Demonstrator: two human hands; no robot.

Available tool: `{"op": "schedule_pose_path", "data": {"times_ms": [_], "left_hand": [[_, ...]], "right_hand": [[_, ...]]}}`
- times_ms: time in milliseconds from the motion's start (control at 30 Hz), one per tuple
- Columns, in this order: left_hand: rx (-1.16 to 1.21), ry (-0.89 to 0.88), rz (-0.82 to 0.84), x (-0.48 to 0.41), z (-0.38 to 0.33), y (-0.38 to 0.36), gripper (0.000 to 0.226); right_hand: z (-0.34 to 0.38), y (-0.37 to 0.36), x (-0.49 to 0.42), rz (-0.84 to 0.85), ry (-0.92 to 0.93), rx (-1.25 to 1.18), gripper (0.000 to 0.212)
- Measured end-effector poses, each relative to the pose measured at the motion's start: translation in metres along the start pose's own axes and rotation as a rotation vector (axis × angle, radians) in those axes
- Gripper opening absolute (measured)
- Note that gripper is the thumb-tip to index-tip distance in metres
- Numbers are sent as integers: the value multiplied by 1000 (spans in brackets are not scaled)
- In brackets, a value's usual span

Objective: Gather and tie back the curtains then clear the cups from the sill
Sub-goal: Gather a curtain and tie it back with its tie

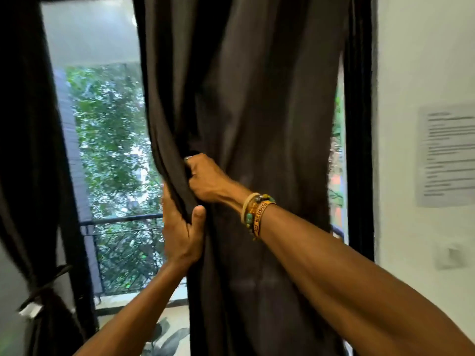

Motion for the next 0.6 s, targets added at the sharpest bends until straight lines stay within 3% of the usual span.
{"op": "schedule_pose_path", "data": {"times_ms": [67, 100, 167, 233, 300, 367, 433, 500, 567, 600], "left_hand": [[-29, 42, -24, -4, 4, 0, 72], [-85, 45, -44, -7, 6, 3, 58], [-191, 53, -54, -14, 5, 3, 36], [-222, 126, -60, -21, 5, 2, 22], [-193, 204, -66, -23, 4, -1, 24], [-139, 224, -76, -26, -3, -4, 45], [-102, 202, -66, -32, -12, -6, 64], [-160, 117, -24, -43, -16, -11, 84], [-214, 35, 73, -56, -16, -21, 98], [-218, 13, 135, -58, -17, -28, 97]], "right_hand": [[-6, 9, 8, -57, -17, 4, 17], [-13, 19, 16, -206, -19, -26, 21], [-29, 52, 43, -670, 20, -60, 38], [-42, 85, 67, -1041, 48, 235, 60], [-65, 114, 79, -1173, -149, 379, 89], [-99, 149, 86, -1258, -451, 254, 116], [-130, 178, 95, -1222, -708, 84, 125], [-148, 188, 96, -1074, -679, -29, 93], [-139, 170, 84, -939, -489, 65, 37], [-130, 153, 75, -890, -414, 112, 24]]}}
Point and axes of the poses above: each hand's wrist, its own x-axis away from the middle knuckle, its own y-axis out of the back of the hand, z = x × y, the point moved 4 cm from there along -x, towards the middle knuckle, and after that the axes turned 2 degrees about -x, right-handed, at the moved point
